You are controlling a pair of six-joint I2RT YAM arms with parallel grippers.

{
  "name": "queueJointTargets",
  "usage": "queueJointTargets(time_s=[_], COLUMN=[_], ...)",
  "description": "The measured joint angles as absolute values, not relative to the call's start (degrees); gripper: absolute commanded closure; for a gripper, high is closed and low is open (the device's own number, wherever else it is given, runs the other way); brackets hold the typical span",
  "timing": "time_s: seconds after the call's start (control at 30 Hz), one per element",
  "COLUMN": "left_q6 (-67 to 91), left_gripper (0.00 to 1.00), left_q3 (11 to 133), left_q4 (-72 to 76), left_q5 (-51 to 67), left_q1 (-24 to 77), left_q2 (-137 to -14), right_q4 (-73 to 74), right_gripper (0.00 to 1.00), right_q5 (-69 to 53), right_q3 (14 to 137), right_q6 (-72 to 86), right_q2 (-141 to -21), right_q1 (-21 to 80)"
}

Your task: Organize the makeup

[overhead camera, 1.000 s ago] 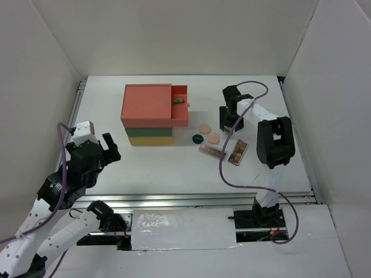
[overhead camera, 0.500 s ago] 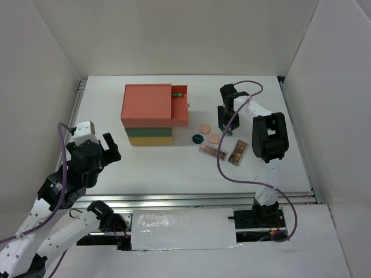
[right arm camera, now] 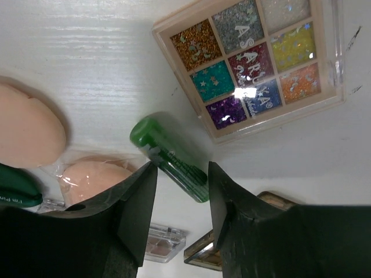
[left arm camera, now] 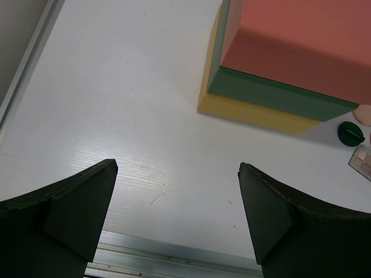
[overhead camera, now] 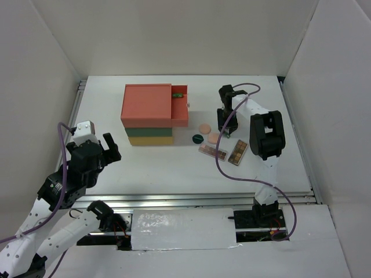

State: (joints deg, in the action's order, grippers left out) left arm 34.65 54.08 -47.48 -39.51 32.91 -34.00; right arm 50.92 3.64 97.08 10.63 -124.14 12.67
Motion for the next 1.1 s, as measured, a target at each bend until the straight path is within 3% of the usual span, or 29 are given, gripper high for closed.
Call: queueJointTargets(time_s=[0.27, 0.3, 0.47, 0.7, 1.1], left_q6=[34.65, 34.65, 34.65, 34.65, 34.68], left_gripper=[0.01, 0.01, 0.01, 0.01, 0.01], left_q3=[54.08, 54.08, 54.08, 54.08, 54.08], left_q4=[-47.48, -47.51, -47.51, -47.48, -47.51], left_q5=[-39.51, -39.51, -39.51, -39.51, -39.53], left_q1=[32.93, 32.95, 32.95, 32.95, 32.95], left_q2=[-34.0, -34.0, -34.02, -34.2, -34.5], right_q4=[51.7, 51.68, 51.05, 50.7, 47.22], right_gripper=[0.68, 0.75, 0.86, 0.89, 0.88], right_q5=[3.64, 3.62, 2.92, 0.49, -12.38], right_q3=[97.27, 97.25, 96.44, 95.2, 99.04], right_q6=[11.0, 11.0, 11.57, 12.82, 21.04], right_q2=[-124.2, -124.2, -123.61, -119.44, -98.54], right_q1=[13.3, 13.43, 13.89, 14.0, 17.87])
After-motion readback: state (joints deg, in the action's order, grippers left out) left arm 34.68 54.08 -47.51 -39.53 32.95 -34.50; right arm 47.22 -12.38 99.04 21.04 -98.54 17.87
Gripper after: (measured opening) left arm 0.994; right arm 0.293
